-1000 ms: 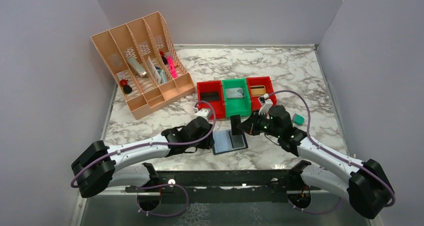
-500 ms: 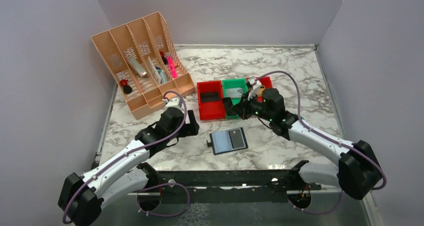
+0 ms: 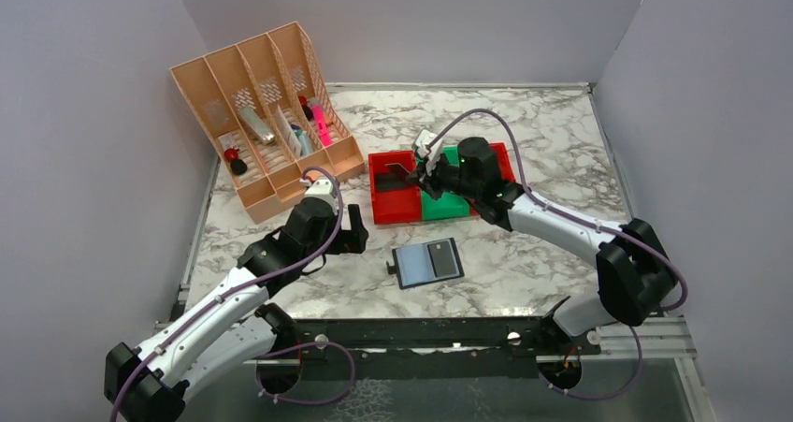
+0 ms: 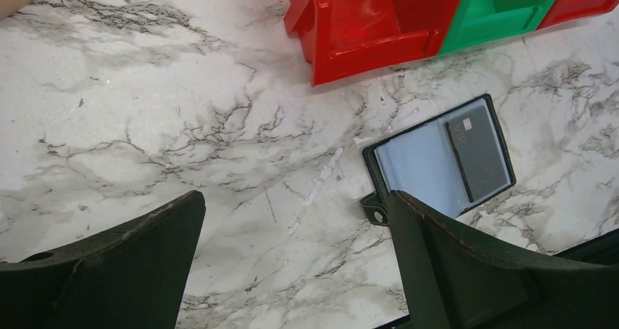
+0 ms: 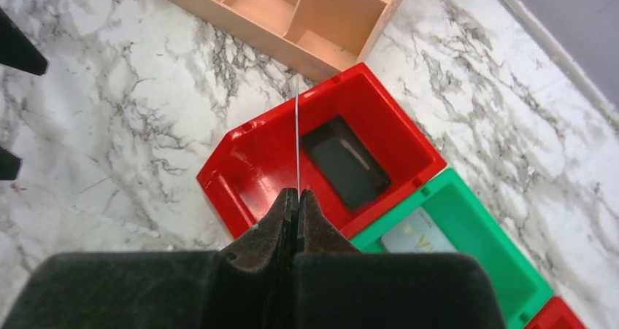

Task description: Take the credit cards out of the card holder

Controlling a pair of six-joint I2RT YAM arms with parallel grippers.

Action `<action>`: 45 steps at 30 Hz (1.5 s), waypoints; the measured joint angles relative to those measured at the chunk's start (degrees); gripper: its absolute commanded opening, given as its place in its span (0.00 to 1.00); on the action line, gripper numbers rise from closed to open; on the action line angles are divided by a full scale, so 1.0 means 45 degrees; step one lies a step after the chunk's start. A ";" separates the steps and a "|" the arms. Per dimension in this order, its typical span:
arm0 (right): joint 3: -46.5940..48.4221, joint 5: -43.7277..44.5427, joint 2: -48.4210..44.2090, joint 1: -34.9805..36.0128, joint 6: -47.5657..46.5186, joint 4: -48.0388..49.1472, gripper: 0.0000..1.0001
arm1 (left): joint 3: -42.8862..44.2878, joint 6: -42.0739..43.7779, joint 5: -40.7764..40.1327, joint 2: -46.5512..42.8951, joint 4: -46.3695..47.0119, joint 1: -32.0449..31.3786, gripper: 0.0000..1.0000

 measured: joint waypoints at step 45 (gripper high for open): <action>0.4877 0.4736 0.6649 0.1151 -0.8573 -0.1540 0.05 | 0.0374 -0.0126 -0.2312 -0.1073 -0.1341 0.0010 0.99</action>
